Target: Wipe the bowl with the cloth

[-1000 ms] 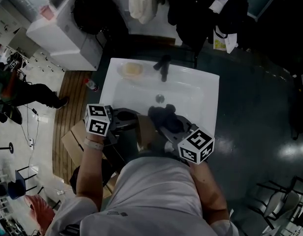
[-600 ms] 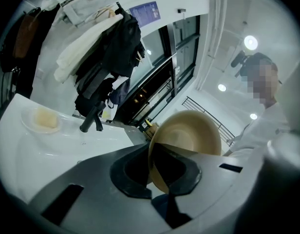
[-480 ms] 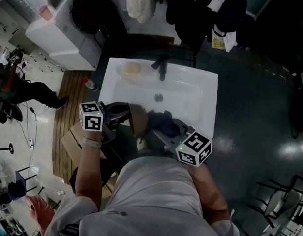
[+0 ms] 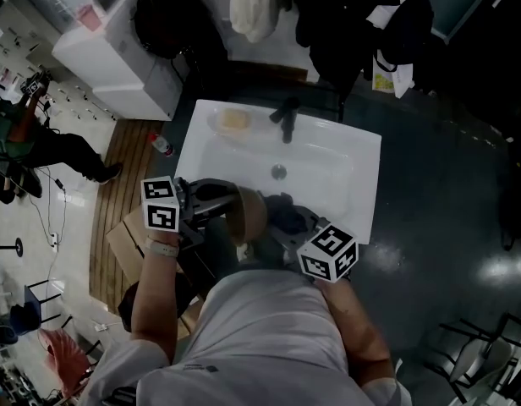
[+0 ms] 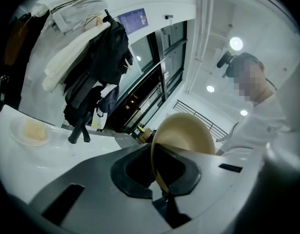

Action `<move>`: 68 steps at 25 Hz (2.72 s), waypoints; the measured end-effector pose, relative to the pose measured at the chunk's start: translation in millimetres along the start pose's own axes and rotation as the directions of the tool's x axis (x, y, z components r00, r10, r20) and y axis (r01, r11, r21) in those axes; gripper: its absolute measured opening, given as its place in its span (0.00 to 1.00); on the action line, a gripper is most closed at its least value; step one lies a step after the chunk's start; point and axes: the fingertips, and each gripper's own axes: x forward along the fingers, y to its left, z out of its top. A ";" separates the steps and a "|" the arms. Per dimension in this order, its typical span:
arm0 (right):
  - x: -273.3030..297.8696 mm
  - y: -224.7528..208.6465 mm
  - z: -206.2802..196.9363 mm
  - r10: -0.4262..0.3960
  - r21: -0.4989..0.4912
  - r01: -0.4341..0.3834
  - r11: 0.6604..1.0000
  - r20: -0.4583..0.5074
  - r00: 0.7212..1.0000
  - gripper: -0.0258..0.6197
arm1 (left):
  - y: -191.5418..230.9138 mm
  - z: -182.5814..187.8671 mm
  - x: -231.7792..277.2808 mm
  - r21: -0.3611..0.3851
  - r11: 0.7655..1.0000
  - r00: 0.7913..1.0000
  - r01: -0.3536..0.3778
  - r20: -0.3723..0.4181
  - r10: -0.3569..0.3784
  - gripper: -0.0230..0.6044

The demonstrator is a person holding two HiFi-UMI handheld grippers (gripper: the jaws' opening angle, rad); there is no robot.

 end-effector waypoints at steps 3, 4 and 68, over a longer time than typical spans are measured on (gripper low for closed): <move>4.3 -2.6 4.0 0.002 0.006 -0.002 1.000 0.015 1.000 0.13 | -3.7 -0.8 -3.4 -0.003 1.000 1.000 0.011 0.014 -0.011 0.07; 5.2 -3.2 5.6 0.003 0.007 -0.003 1.000 0.021 1.000 0.13 | -4.3 -1.6 -4.5 -0.004 1.000 1.000 0.011 0.016 -0.011 0.07; -5.1 -52.9 92.6 -0.182 -0.240 0.256 0.936 0.294 0.938 0.14 | 4.8 56.7 -82.8 0.210 0.509 0.543 -0.835 0.467 0.698 0.07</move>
